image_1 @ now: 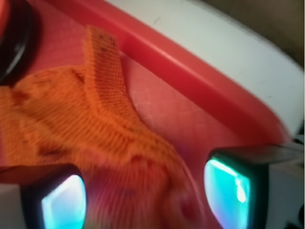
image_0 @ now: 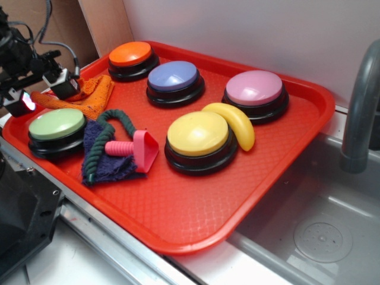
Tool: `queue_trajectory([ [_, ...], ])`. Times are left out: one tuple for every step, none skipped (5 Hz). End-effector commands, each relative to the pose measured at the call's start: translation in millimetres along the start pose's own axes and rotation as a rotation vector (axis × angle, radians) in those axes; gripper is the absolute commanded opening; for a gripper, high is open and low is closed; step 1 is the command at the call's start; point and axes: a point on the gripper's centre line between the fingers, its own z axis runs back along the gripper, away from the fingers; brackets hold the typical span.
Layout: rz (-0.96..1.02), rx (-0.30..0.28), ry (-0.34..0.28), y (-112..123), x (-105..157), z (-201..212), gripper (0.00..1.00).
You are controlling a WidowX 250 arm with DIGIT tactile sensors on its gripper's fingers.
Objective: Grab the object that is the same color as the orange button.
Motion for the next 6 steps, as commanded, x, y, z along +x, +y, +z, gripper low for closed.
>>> queue_trajectory([
  [-0.007, -0.015, -0.069, -3.9, 7.5, 1.6, 0.1],
  [-0.015, -0.034, -0.075, -5.9, 8.2, 3.2, 0.0],
  [-0.027, -0.035, -0.093, -15.1, 8.2, 8.1, 0.0],
  [-0.055, 0.022, -0.129, -27.3, 9.6, 18.4, 0.0],
  [-0.084, 0.063, -0.152, -41.3, 11.4, 35.3, 0.0],
  [-0.191, 0.1, -0.162, -62.5, 6.6, 61.3, 0.0],
])
